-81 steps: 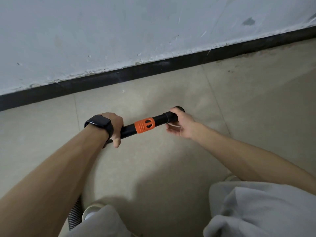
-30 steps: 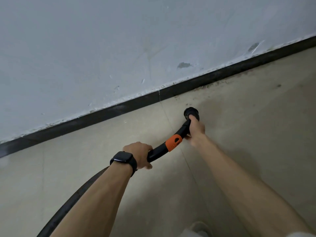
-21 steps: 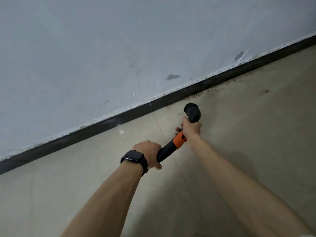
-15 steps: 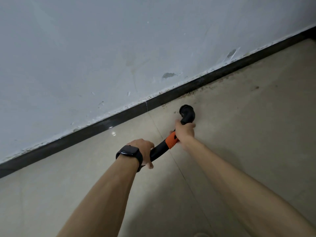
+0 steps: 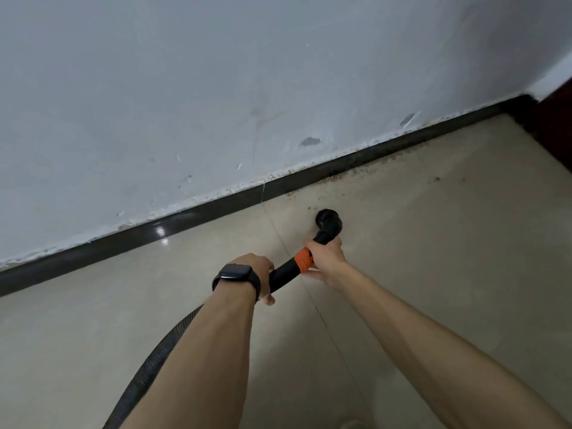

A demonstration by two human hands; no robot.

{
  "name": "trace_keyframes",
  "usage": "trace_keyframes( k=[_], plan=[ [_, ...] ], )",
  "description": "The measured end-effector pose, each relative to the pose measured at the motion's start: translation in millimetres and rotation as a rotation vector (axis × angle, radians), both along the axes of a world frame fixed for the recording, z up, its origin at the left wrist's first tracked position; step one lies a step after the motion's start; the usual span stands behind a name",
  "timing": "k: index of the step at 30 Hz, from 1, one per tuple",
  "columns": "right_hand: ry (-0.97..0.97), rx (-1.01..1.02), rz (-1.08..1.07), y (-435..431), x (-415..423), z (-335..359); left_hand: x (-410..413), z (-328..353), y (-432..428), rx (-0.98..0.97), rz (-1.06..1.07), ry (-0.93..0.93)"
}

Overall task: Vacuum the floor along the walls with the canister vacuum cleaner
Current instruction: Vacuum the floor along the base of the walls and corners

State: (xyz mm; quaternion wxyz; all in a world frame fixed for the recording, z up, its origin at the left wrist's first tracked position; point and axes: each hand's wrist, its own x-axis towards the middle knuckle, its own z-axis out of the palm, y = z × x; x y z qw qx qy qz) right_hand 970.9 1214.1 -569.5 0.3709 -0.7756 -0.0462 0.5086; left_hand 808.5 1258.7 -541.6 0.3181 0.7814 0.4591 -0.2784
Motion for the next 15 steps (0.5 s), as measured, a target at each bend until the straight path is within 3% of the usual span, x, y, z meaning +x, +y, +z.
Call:
trace_keyframes(
  k=[15],
  plan=[
    [0.100,0.131,0.019,20.8,-36.9,0.8,-32.2,0.3,1.2,0.137,0.133,-0.088]
  ],
)
